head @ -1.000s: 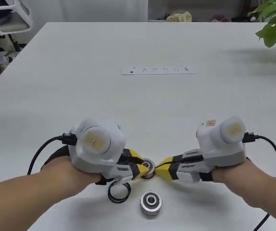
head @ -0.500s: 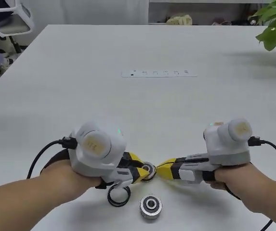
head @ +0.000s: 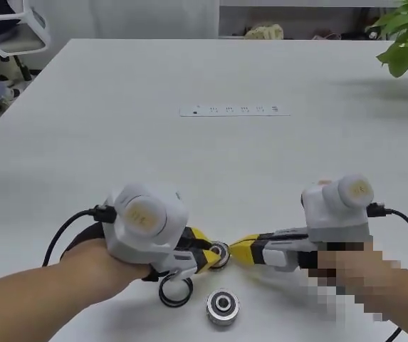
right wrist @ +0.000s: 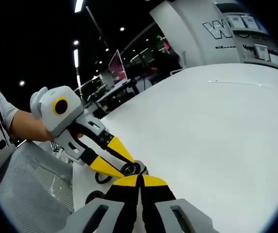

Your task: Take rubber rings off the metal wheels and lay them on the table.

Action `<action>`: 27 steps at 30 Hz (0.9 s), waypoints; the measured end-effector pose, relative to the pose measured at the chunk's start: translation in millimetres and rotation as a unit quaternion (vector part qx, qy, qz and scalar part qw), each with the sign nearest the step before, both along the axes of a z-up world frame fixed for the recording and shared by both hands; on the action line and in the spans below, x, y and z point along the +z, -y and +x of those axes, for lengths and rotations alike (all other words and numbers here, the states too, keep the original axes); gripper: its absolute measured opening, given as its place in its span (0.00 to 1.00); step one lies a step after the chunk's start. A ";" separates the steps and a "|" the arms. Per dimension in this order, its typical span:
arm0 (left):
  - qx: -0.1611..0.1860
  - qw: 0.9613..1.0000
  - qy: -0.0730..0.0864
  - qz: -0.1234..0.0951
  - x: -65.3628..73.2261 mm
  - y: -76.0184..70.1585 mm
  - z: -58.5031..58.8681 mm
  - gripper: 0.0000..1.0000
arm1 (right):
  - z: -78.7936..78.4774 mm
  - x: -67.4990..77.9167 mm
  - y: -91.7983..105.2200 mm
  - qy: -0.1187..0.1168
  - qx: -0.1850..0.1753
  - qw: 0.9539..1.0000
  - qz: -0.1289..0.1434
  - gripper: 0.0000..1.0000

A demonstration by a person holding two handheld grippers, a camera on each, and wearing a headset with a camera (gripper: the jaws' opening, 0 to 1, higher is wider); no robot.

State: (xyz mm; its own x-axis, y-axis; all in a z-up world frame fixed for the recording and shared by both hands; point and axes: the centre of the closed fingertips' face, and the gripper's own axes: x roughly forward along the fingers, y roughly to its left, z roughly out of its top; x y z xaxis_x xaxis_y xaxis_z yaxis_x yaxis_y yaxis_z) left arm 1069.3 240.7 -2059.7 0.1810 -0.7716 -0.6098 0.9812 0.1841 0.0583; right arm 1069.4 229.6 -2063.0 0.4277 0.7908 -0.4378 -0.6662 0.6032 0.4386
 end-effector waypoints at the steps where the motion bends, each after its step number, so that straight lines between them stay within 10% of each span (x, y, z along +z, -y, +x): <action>1: 0.000 1.000 0.000 0.000 0.0 0.0 0.1 0.07 | -0.4 0.5 -0.3 0.000 0.000 1.000 0.000 0.00; 27: 0.004 1.000 0.003 0.002 0.1 -0.2 0.0 0.07 | -2.4 3.2 -6.0 0.026 0.021 0.999 -0.028 0.00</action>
